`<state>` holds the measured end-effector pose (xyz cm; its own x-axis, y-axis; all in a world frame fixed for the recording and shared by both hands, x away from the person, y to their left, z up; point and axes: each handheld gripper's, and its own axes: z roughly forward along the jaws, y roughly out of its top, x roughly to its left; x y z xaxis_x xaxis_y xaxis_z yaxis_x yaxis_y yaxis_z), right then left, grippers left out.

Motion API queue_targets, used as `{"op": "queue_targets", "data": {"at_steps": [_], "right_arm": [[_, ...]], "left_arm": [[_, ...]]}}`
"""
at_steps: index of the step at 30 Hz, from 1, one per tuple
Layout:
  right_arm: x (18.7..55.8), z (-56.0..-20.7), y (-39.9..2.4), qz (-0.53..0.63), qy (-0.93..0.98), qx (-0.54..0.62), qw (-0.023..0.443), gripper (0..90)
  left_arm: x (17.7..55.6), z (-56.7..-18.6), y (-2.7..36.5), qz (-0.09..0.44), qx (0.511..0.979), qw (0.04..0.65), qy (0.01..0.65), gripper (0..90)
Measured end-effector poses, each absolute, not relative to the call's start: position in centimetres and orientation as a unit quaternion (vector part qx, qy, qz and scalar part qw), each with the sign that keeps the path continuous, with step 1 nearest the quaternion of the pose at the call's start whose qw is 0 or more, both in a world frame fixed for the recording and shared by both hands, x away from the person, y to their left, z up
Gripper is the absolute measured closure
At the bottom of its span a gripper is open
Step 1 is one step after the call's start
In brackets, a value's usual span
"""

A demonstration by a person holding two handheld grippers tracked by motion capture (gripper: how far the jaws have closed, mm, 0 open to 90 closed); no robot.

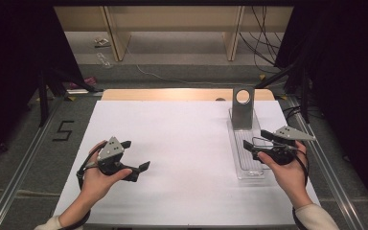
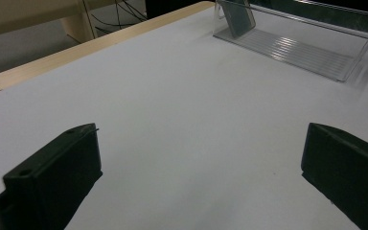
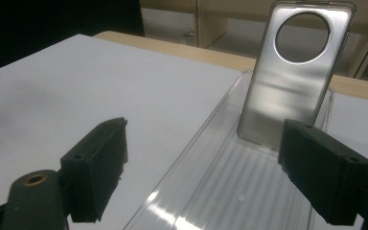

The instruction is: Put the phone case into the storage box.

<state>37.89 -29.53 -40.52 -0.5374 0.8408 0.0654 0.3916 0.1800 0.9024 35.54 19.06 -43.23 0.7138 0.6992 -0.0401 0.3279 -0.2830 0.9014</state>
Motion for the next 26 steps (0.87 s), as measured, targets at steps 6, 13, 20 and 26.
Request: {"op": "queue_targets", "data": {"at_steps": [6,13,20,26], "right_arm": [[37.53,-40.69,-29.67,0.484,0.731,0.420,0.233,18.2],[37.36,-40.75,-29.59,0.486,0.732,0.417,0.234,17.7],[37.28,-40.63,-29.63,0.492,0.727,0.413,0.241,17.0],[37.25,-40.68,-29.64,0.493,0.727,0.410,0.245,17.0]], "left_arm": [[35.54,-43.23,19.07,0.186,0.780,0.499,0.329,0.0],[35.54,-43.22,19.07,0.186,0.780,0.500,0.329,0.0],[35.58,-43.23,19.05,0.186,0.779,0.500,0.330,0.0],[35.65,-43.20,19.04,0.186,0.779,0.500,0.329,0.0]]}}
